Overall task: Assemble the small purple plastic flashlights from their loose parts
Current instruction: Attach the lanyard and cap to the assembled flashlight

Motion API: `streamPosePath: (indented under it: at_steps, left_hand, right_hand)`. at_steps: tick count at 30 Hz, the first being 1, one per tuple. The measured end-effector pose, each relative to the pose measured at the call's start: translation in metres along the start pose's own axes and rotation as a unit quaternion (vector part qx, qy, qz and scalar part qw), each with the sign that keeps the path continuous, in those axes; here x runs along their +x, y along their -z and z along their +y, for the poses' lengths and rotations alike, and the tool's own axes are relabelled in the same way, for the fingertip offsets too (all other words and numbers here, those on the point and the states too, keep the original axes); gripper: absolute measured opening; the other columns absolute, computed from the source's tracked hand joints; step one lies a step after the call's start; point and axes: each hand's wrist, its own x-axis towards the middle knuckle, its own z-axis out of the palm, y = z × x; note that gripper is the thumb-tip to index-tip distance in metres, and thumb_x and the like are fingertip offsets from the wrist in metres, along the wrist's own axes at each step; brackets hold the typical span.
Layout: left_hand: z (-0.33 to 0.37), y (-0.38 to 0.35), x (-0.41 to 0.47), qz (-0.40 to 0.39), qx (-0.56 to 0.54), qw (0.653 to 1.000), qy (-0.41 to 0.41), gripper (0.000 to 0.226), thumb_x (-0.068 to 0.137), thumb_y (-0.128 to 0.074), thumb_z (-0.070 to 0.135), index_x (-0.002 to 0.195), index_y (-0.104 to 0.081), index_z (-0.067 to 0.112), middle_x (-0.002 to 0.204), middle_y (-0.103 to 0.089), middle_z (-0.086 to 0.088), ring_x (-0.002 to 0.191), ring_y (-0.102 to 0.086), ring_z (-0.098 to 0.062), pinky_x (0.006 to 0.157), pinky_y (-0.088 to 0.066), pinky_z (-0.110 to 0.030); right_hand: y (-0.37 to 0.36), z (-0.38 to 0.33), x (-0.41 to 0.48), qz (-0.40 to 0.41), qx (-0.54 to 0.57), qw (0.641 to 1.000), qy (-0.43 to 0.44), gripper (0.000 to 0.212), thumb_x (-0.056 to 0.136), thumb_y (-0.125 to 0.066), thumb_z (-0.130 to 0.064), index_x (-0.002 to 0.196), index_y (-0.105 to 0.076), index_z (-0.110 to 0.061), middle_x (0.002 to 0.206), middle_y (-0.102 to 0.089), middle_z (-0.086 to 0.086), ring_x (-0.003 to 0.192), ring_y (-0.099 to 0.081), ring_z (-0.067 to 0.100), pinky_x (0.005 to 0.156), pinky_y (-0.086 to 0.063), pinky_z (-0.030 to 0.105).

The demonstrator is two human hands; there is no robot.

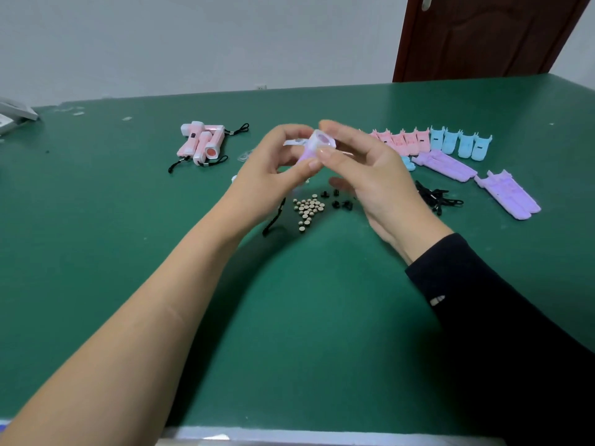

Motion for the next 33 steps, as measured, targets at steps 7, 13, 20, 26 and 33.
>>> streamPosePath:
  at_steps: [7, 13, 20, 26, 33]
  left_hand:
    - [-0.001, 0.006, -0.002, 0.004, 0.068, 0.994, -0.090, 0.040, 0.095, -0.061, 0.023, 0.130, -0.045, 0.036, 0.099, -0.072, 0.010, 0.091, -0.068, -0.016, 0.071, -0.045, -0.034]
    - [0.008, 0.002, 0.001, 0.136, -0.049, 0.989, -0.037, 0.023, 0.088, -0.062, 0.025, 0.109, -0.056, 0.031, 0.107, -0.065, 0.013, 0.088, -0.065, -0.003, 0.063, -0.047, -0.018]
    - [0.000, -0.001, 0.002, 0.158, -0.029, 0.987, 0.018, 0.021, 0.094, -0.061, 0.024, 0.109, -0.059, 0.039, 0.104, -0.066, 0.013, 0.080, -0.065, 0.000, 0.057, -0.046, -0.016]
    - [-0.007, -0.012, 0.002, 0.162, -0.065, 0.984, 0.045, 0.019, 0.095, -0.061, 0.021, 0.106, -0.060, 0.036, 0.104, -0.066, 0.011, 0.097, -0.064, -0.011, 0.059, -0.048, -0.016]
    - [-0.009, -0.017, 0.004, 0.178, -0.068, 0.981, 0.043, 0.021, 0.095, -0.060, 0.015, 0.114, -0.059, 0.026, 0.114, -0.064, 0.005, 0.099, -0.063, -0.011, 0.061, -0.049, -0.015]
  right_hand:
    - [-0.005, 0.000, -0.003, -0.021, 0.037, 0.999, 0.013, 0.050, 0.085, -0.067, 0.000, 0.130, -0.054, -0.016, 0.127, -0.062, 0.000, 0.105, -0.062, -0.001, 0.081, -0.048, 0.014]
    - [-0.010, 0.007, -0.001, -0.059, -0.004, 0.995, -0.078, 0.037, 0.096, -0.056, -0.020, 0.132, -0.053, -0.013, 0.117, -0.067, 0.005, 0.090, -0.066, 0.011, 0.082, -0.054, 0.028]
    - [-0.023, 0.006, -0.006, -0.065, -0.133, 0.986, -0.079, 0.033, 0.103, -0.037, -0.029, 0.099, -0.064, -0.011, 0.064, -0.047, -0.003, 0.046, -0.035, 0.009, 0.057, -0.037, 0.029]
    - [-0.025, 0.011, -0.004, -0.017, -0.197, 0.978, -0.068, 0.043, 0.103, -0.033, -0.025, 0.112, -0.056, 0.010, 0.062, -0.038, -0.001, 0.051, -0.030, 0.012, 0.055, -0.027, 0.030]
    - [-0.028, 0.016, -0.006, 0.007, -0.192, 0.979, -0.069, 0.035, 0.104, -0.033, -0.024, 0.106, -0.061, -0.002, 0.061, -0.042, -0.006, 0.050, -0.034, 0.009, 0.054, -0.030, 0.027]
